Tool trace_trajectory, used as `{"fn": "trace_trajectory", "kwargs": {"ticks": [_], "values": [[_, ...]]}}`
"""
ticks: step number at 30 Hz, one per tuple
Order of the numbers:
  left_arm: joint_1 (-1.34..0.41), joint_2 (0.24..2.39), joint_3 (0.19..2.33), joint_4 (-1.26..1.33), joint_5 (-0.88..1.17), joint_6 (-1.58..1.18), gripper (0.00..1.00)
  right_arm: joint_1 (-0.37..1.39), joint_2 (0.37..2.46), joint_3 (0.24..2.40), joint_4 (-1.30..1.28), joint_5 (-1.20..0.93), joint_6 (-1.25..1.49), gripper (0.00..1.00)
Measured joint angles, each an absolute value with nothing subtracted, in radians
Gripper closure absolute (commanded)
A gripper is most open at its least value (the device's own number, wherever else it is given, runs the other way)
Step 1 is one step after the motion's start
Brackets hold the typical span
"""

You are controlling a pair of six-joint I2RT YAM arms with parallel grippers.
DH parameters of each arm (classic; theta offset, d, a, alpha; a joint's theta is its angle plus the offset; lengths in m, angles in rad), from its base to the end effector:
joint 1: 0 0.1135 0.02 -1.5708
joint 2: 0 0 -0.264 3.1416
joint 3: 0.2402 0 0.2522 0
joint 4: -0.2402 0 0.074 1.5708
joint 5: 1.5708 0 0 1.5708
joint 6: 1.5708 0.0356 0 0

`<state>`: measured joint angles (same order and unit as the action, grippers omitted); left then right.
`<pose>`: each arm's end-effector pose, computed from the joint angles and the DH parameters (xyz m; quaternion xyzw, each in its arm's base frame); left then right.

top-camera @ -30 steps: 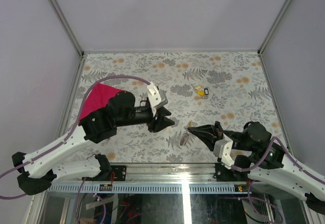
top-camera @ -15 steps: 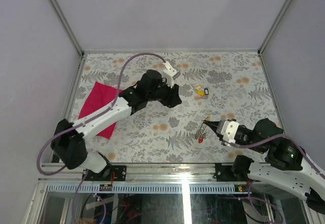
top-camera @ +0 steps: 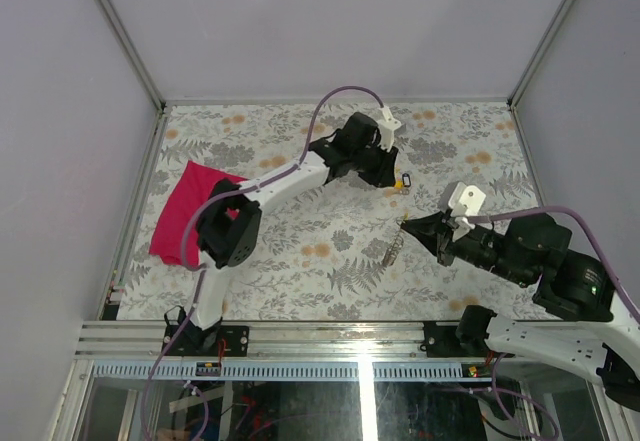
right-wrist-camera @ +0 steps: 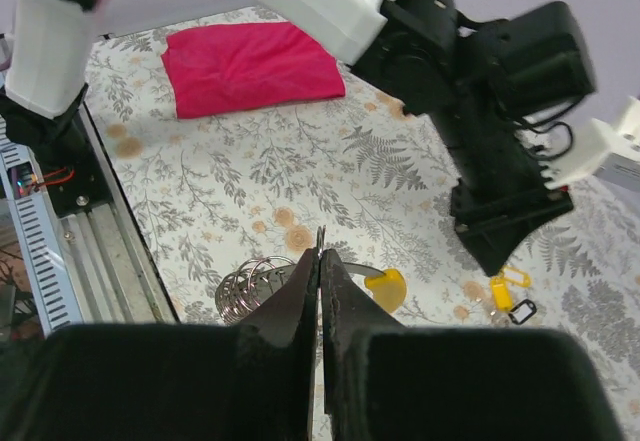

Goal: Put the keys on the keyring

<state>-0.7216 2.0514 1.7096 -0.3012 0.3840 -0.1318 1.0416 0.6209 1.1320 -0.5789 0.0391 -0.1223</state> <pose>0.3505 -0.3262 0.2579 0.3369 0.8152 -0.3371 0.3292 0.0511 0.0847 0.4318 -0.3904 0.6176 0.2900 0.6181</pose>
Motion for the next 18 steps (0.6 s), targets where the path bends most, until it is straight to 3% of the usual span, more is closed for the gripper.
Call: {"fn": "trace_trajectory", "kwargs": {"ticks": [4,8,12,15,18], "values": [[-0.718,2.198,1.919,-0.410,0.350,-0.130,0.77,1.042,0.654,1.151,-0.595,0.051,-0.073,1.00],[-0.701,2.207,1.934,-0.469,0.308,-0.131,0.59,1.042,0.651,1.151,-0.609,0.066,-0.051,1.00],[-0.663,2.212,1.948,-0.507,0.319,-0.139,0.59,1.042,0.637,1.151,-0.609,0.070,-0.040,1.00],[-0.618,2.210,1.943,-0.498,0.383,-0.138,0.39,1.042,0.636,1.151,-0.609,0.071,-0.033,1.00],[-0.588,2.186,1.866,-0.432,0.408,-0.143,0.33,1.042,0.636,1.150,-0.609,0.072,-0.028,1.00]]}}
